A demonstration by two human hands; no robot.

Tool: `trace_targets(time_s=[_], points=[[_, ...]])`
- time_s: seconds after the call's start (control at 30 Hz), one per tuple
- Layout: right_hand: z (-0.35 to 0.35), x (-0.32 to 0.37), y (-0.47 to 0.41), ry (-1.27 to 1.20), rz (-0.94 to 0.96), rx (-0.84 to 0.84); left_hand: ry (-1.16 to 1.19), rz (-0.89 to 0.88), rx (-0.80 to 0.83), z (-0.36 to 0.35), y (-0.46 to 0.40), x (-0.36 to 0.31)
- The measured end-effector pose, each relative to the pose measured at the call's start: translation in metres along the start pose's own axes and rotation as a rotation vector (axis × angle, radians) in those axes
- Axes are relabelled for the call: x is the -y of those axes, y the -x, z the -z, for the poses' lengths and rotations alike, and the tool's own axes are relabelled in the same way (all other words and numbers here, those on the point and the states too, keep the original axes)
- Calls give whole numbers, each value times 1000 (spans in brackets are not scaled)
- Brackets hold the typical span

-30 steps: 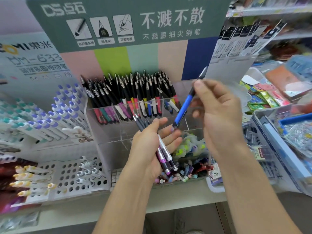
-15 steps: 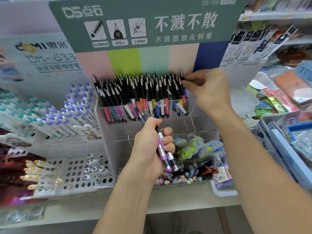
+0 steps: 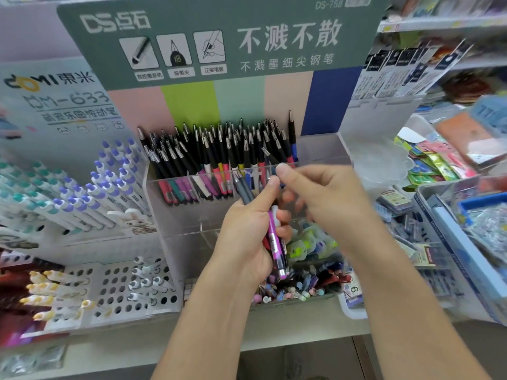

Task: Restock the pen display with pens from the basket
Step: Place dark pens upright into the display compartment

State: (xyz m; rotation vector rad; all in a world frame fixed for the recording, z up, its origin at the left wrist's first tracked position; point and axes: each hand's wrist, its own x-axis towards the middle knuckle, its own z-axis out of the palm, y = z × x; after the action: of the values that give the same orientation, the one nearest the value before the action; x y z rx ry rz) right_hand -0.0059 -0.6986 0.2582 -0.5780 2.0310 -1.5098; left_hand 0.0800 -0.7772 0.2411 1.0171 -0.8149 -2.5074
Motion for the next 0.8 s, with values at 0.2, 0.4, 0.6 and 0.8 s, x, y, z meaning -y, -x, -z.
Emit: trace_targets(time_s=[0.2, 0.4, 0.6, 0.8], points=[[-5, -16, 9, -635, -348, 91, -2, 79, 13, -7, -1, 8], [-10, -26, 7, -964, -454, 87, 228, 182, 16, -16, 3, 15], [-6, -15, 3, -793, -133, -90, 171, 88, -117, -8, 2, 7], [30, 13, -36, -294, 519, -500, 213, 50, -188, 8, -2, -8]])
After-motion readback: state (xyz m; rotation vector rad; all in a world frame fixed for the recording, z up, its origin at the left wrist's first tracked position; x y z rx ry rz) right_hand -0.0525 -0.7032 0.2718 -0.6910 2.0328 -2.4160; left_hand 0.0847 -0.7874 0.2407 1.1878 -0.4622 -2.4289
